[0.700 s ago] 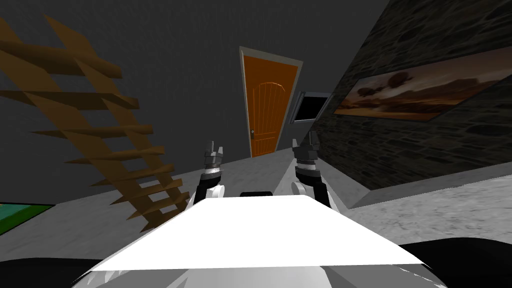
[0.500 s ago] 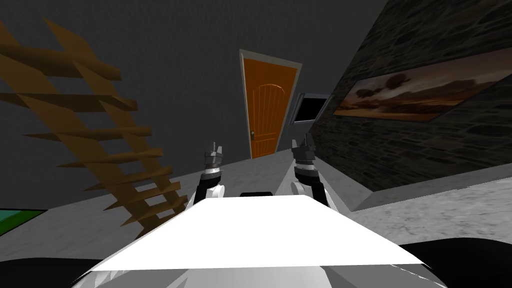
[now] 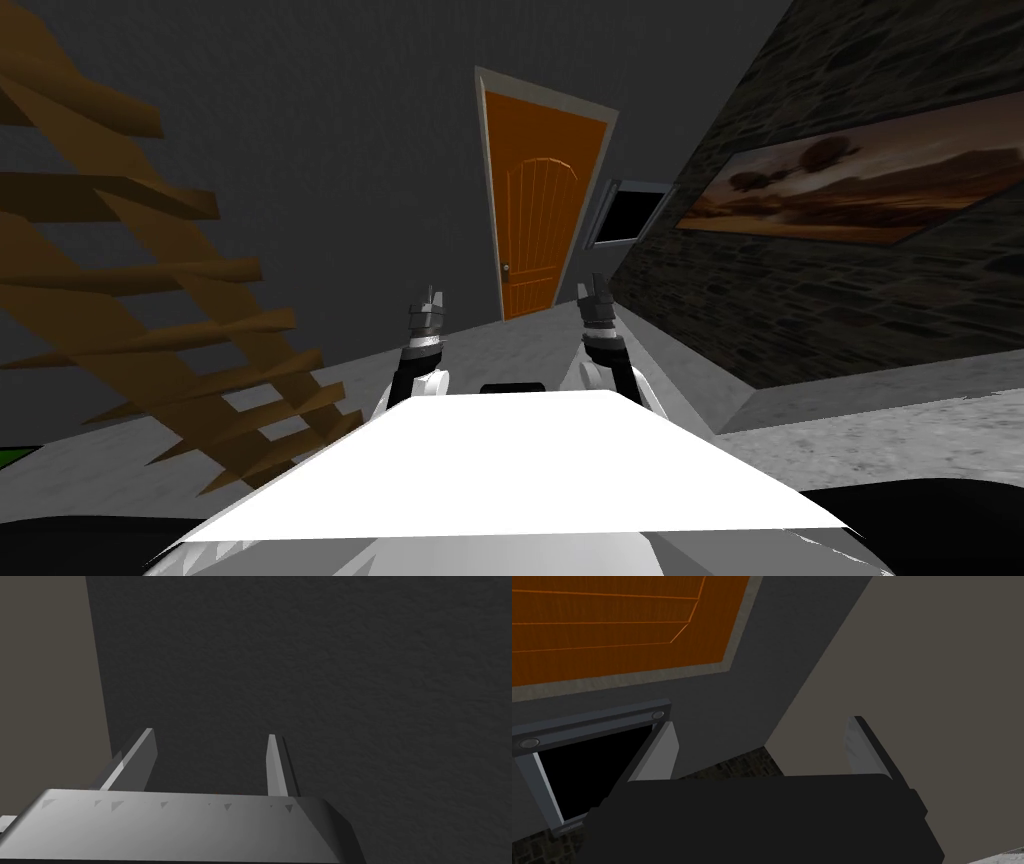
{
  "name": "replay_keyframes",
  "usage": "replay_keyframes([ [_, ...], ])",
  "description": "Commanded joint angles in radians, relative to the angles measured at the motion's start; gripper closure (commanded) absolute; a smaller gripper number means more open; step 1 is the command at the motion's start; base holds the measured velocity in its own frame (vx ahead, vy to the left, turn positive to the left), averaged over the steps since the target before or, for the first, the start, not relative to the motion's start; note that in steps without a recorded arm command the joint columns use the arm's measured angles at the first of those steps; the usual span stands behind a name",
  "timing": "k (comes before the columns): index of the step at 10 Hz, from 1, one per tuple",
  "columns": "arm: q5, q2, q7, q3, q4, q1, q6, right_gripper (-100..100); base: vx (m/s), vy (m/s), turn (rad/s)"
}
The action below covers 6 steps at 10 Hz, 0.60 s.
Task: Pull the door open
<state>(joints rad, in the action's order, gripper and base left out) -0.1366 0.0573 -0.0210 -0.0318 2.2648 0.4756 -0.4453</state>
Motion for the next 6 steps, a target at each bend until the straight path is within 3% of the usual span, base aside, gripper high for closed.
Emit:
replay_keyframes([
  [1,-0.035,0.008,0.023,0.004,-0.033,-0.014,-0.006,-100,0.157,0.077,-0.023],
  [6,-0.138,0.026,0.088,0.016,-0.137,-0.052,-0.029,-100,0.132,0.071,-0.033],
])
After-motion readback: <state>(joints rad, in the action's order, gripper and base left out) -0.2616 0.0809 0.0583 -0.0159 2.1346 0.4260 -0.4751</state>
